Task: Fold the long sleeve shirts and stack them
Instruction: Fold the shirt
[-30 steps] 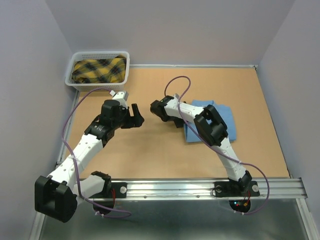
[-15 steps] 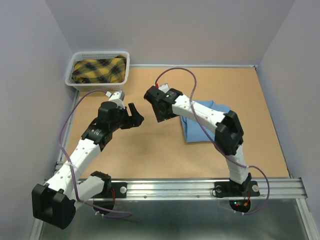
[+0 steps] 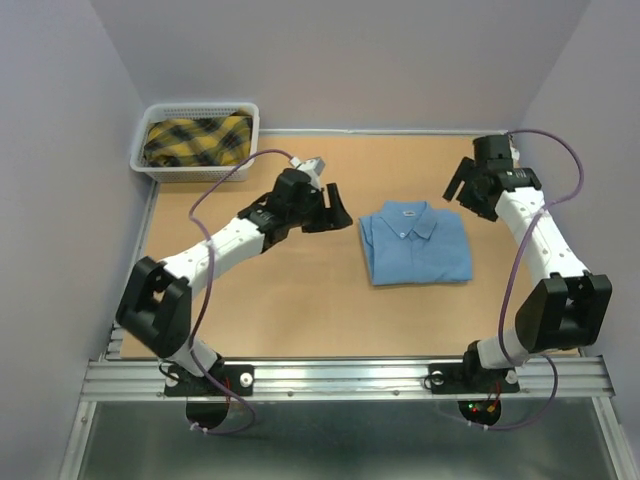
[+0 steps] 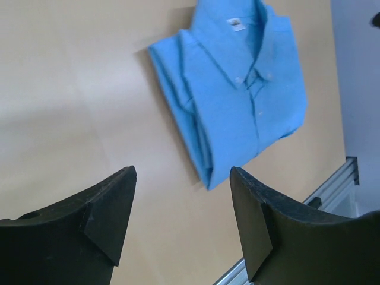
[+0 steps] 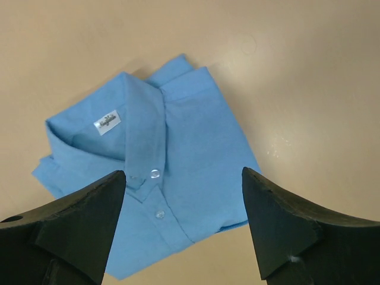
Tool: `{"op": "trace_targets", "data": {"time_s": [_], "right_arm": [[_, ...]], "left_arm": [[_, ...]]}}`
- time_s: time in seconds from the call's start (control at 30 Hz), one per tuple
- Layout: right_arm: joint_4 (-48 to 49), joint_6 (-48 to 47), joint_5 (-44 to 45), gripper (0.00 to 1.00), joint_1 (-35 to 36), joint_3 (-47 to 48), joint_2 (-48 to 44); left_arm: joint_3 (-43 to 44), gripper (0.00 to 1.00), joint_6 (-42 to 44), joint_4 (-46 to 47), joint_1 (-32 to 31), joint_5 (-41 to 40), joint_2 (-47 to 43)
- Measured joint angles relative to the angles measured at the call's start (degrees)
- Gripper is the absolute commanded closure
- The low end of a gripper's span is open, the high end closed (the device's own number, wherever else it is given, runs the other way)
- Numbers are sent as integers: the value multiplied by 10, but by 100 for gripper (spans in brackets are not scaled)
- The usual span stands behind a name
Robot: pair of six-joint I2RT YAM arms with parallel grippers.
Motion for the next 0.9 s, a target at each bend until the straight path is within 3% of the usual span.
{"op": "trace_targets", "data": {"time_s": [0.23, 0.5, 0.7, 0.9], "right_arm": [[64, 19, -73, 18, -121, -134, -12], [125, 31, -107, 23, -136, -231, -5], [181, 40, -175, 26, -123, -314, -3], [199, 78, -206, 27, -31, -358, -39]], "left_arm": [[147, 25, -25, 51, -88, 20, 195], [174, 25, -40, 71, -125, 37, 332], [120, 26, -46, 112, -116, 35, 325], [3, 25, -38, 144, -89, 24, 243]]}}
